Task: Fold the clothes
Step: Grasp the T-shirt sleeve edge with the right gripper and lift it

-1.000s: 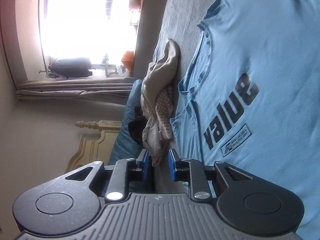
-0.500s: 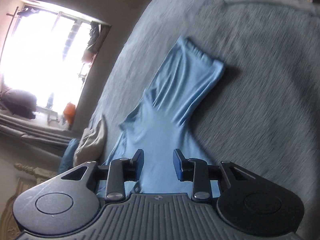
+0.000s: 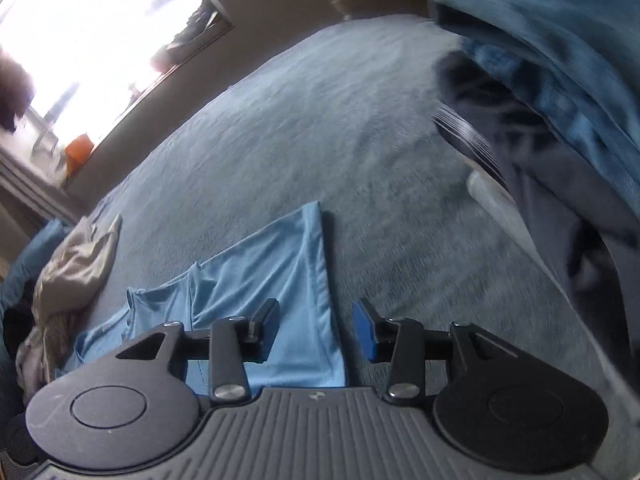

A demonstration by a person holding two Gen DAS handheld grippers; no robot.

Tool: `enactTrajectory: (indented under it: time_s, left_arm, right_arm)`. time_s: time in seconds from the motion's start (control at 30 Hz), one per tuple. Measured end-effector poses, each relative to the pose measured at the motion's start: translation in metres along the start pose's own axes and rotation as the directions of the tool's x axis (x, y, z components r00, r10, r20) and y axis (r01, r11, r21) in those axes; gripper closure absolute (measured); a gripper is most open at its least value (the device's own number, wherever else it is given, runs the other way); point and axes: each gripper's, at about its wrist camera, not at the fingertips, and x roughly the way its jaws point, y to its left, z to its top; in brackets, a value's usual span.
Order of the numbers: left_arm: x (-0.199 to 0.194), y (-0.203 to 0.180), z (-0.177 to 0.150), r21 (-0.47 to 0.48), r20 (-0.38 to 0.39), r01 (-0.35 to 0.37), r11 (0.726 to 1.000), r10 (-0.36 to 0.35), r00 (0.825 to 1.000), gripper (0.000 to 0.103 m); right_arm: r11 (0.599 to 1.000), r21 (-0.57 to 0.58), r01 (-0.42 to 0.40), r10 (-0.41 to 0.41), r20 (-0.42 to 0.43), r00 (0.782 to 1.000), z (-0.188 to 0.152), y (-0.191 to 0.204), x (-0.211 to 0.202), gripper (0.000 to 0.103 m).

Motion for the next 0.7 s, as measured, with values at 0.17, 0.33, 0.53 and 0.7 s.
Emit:
enactTrajectory:
  time_s: [0.17,0.33,0.53,0.7]
  left_arm:
    - [0.046,-0.027,0.01,0.055,0.034,0.021,0.998,-0.023,0.999,0.06]
    - [0.068,-0.028,0.009,0.025,0.012,0.001,1.0,-0.001,1.0,0.07]
    - [0.078,-0.022,0.002,-0.084,0.001,0.022,0.996,-0.022,1.0,0.096]
    - [0.07,-0.012,0.004,-0.224,0.043,0.018,0.974,-0.009,0.999,0.101]
  right_arm:
    - [0.997,-0.075,0.01,-0.017,-0.088,0.996,0.031,0.008,0.049,0.055]
    - [0.996,-0.087,0.024,-0.033,-0.109,0.993,0.045,-0.001,0.08,0.056]
    - [0.987,-0.158,0.009,-0.023,-0.085,0.996,0.047,0.003,0.095,0.079]
    - [0.978,-0.209,-0.011,0.003,-0.039,0.999,0.046,0.013,0.084,0.1]
